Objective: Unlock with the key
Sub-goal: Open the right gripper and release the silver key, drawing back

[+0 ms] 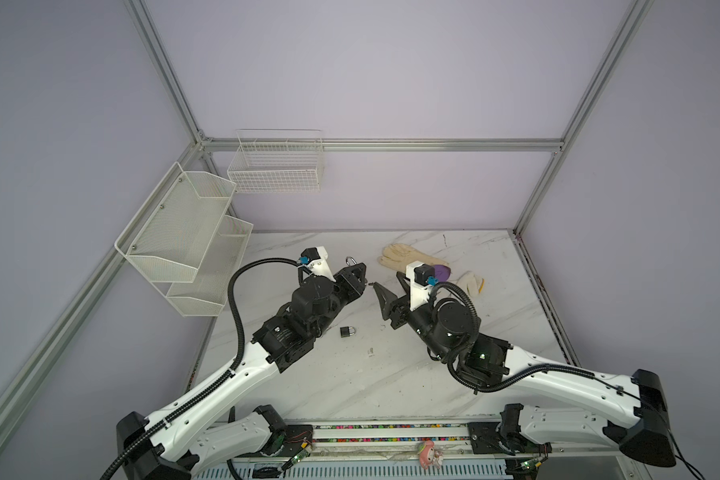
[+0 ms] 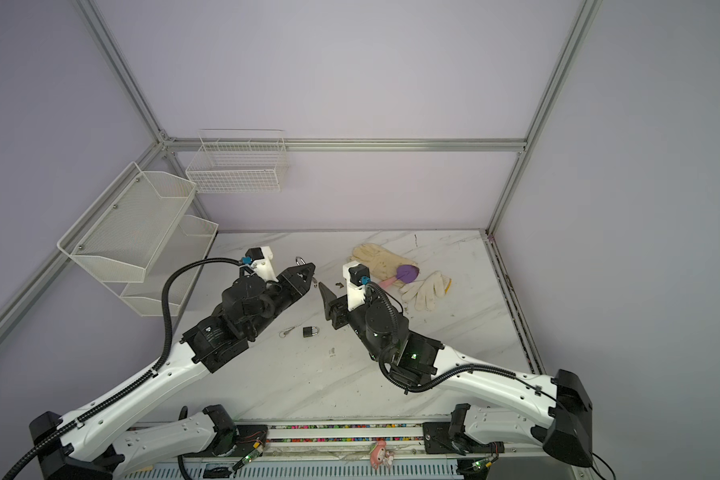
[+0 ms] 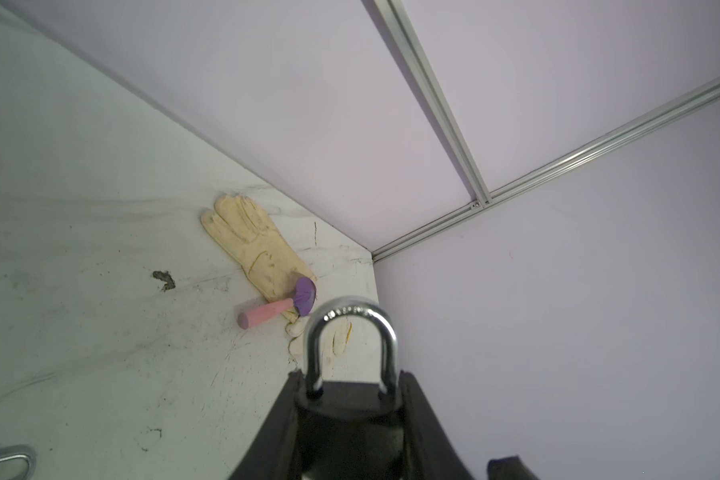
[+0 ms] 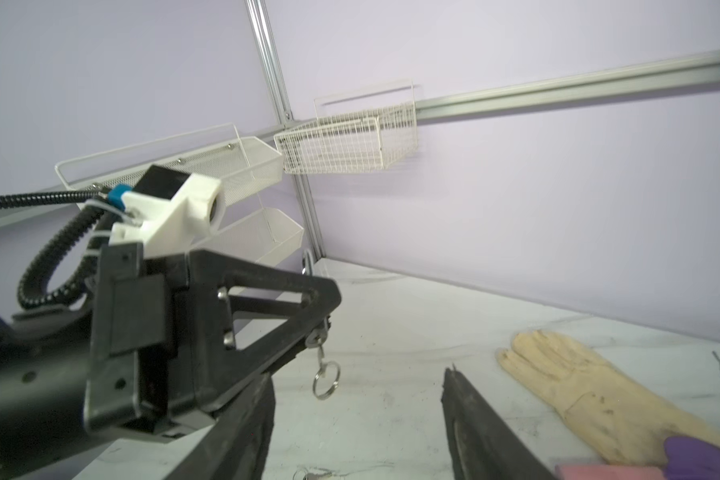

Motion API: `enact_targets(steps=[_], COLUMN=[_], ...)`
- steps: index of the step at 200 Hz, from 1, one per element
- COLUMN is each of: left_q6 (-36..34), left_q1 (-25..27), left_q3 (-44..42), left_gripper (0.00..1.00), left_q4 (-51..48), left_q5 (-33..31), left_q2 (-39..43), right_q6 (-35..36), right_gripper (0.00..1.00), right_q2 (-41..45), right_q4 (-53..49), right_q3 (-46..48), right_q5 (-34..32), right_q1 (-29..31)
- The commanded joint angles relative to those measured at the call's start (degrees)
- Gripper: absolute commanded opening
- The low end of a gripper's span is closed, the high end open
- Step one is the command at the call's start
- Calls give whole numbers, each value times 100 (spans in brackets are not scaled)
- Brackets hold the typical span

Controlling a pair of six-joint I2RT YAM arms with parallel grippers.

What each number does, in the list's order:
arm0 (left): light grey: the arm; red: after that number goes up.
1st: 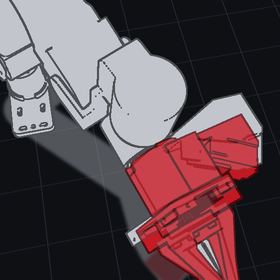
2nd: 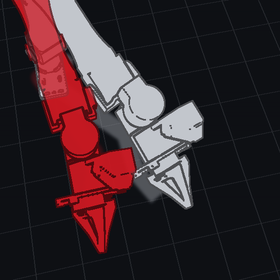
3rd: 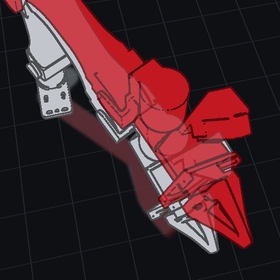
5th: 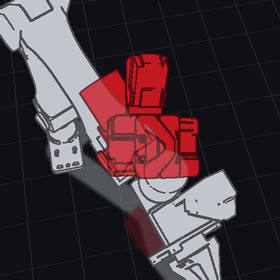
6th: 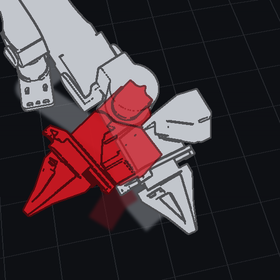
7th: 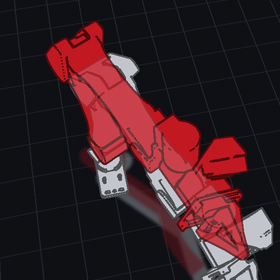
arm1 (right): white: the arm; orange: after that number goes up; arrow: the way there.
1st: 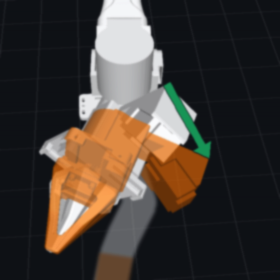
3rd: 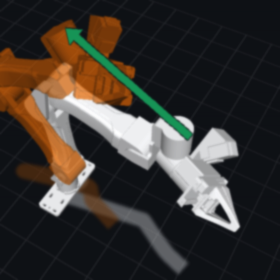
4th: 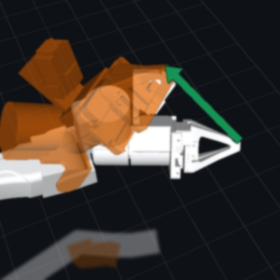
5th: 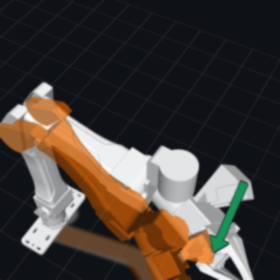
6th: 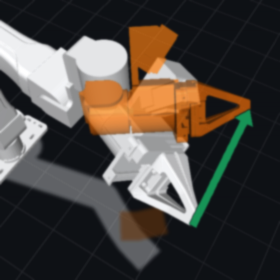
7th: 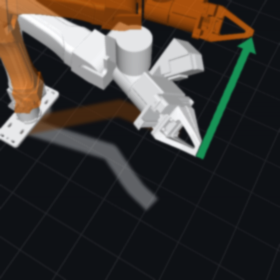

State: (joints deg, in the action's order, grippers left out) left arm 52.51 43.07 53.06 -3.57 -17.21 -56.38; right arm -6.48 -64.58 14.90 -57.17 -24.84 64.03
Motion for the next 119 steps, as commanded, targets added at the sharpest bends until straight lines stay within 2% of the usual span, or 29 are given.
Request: enact_targets(steps=[1,19,40,74,119], left_q6=[-2406,-3589,-4618,-5525,-5744], left_q1=[-18,-13,13,103,157], left_q3=[-1028,-1466,-1893,-2384,-2358], left_gripper=[0,0,0,0,0], left_q4=[1634,2296,3117,4655,4894], left_q5=[-75,412,678,849,896], left_q2=[255,166,-137,-579,-840], right_q6=[-626,-956,-1057,-937,-846], right_gripper=[74,80,84,88,89], right_q2=[30,-352,-824,-1770,-2407], right_q4=[-1793,-2987,-4002,-5293,-5760], right_q3=[-883,-1701,-2510,-3531,-4063], right_q5=[958,1800,2302,1919,1476], right_q1=[-405,-818,-996,-998,-998])
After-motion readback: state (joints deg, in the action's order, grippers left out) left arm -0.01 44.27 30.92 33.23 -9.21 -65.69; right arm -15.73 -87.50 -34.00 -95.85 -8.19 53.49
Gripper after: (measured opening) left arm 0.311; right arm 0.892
